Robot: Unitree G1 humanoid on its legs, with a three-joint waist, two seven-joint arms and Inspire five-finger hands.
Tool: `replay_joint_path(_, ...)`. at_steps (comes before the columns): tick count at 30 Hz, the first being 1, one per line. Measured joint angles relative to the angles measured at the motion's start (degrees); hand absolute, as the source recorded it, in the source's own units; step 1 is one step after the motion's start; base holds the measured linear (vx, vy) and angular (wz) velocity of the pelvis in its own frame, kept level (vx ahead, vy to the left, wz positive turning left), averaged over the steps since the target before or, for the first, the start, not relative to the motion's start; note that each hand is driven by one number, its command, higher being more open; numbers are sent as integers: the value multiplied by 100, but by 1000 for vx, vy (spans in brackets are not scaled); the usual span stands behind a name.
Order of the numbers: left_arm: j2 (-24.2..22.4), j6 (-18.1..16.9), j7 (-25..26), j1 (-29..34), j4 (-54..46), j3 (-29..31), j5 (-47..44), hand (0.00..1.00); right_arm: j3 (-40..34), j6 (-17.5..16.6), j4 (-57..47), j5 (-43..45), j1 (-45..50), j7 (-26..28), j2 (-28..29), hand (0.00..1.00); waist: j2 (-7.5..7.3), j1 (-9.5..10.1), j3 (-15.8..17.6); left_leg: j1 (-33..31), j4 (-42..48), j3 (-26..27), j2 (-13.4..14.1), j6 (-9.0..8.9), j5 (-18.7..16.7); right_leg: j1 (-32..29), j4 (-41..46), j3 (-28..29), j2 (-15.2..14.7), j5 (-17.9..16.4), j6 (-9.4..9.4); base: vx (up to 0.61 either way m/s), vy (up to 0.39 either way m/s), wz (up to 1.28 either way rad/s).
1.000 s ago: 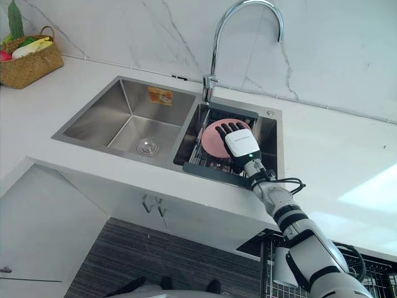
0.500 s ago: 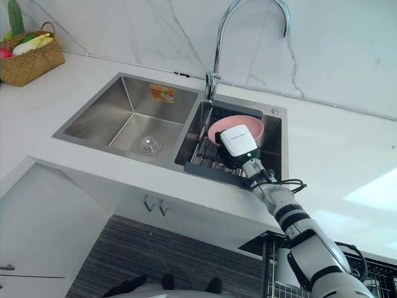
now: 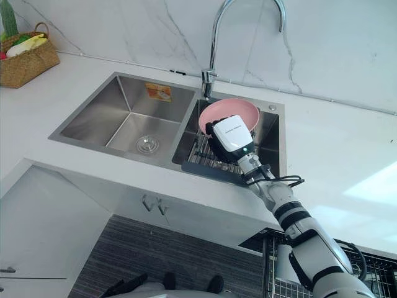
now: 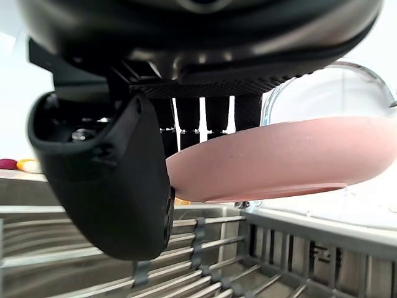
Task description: Walk over to the sink, pick up the cup, carry it to the dishwasher, place the cup inside the dishwasher, then close the dishwasher door
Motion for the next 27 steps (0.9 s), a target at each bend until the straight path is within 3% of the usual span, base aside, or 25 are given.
replay_joint_path(8,7,-27,0,48,-13,0,91,100,-992,168,-1832,592,997,638,-355,0,1,-182,-3,42,83,399,19,-5,-147,-110,3,415,36,55,-27,24,33,-28)
replay_joint_path(12,35,26,4,84,24,4,86,100,-1841,439,-2934,813,1960,1158,-409,0,12,-481,-31,50,308,992,89,41,-388,-266,6,1012,134,146,-53,11,31,-70)
replay_joint_path(17,44,208,-16,44,134,-15,98,100,-2931,765,-3163,1279,2791,1321,-471,0,70,-863,-103,141,474,1632,180,60,-586,-388,11,1631,263,263,-69,-4,5,-72)
replay_joint_path(23,-29,306,12,40,146,-228,88,100,-4086,1032,-3111,1882,3516,1315,-499,0,265,-1198,-259,241,593,1915,209,63,-719,-395,18,1941,319,296,-55,-27,4,-31)
replay_joint_path(25,-36,309,44,40,143,-231,80,100,-4228,1063,-2958,2167,3601,1314,-489,0,255,-1230,-253,267,638,2070,224,76,-746,-433,-14,2036,331,248,-34,-98,1,-41)
replay_joint_path(27,-41,329,118,37,141,-238,38,100,-4394,1072,-2788,2687,3627,1301,-332,0,265,-1212,-263,246,668,2306,269,84,-758,-502,22,1480,195,186,-73,-108,2,-61)
